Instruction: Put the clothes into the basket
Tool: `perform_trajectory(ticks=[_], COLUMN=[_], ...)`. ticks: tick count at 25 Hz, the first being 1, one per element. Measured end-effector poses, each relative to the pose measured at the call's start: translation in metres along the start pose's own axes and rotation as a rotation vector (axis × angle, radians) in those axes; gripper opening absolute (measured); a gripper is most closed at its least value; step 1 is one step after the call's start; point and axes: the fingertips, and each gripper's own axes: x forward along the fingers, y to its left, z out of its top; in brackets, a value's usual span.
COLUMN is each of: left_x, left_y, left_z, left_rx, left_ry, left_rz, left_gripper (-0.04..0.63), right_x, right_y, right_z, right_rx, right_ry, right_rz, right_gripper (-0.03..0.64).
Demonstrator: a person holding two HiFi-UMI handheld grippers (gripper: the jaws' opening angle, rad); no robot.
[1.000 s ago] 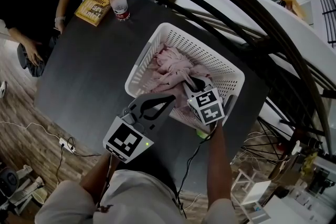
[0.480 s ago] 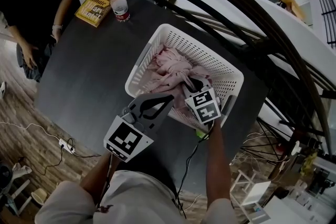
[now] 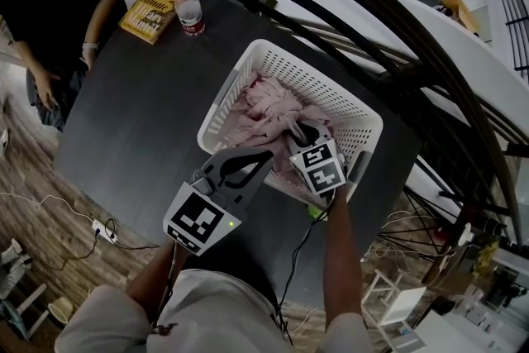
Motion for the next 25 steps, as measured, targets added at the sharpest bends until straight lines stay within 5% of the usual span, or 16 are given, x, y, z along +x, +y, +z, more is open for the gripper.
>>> perform_trajectory(ticks=[13,25], left_x=[-0.002,-0.006], left_y=[0.000,-0.001], left_z=[0.001,0.009], left_rx=[0.000,0.011], left_ry=[-0.003,-0.020], left_rz=[0.001,0.006], left_gripper=[0.003,0.003], right_x=[0.003,-0.018], right_y=[0.009,0.011], right_z=[-0.003,0.017], right_rx=[-0.021,-0.119], right_ry=[0.010,-0.013], right_rz=[0.035,0.022], right_gripper=[0.266,0.336])
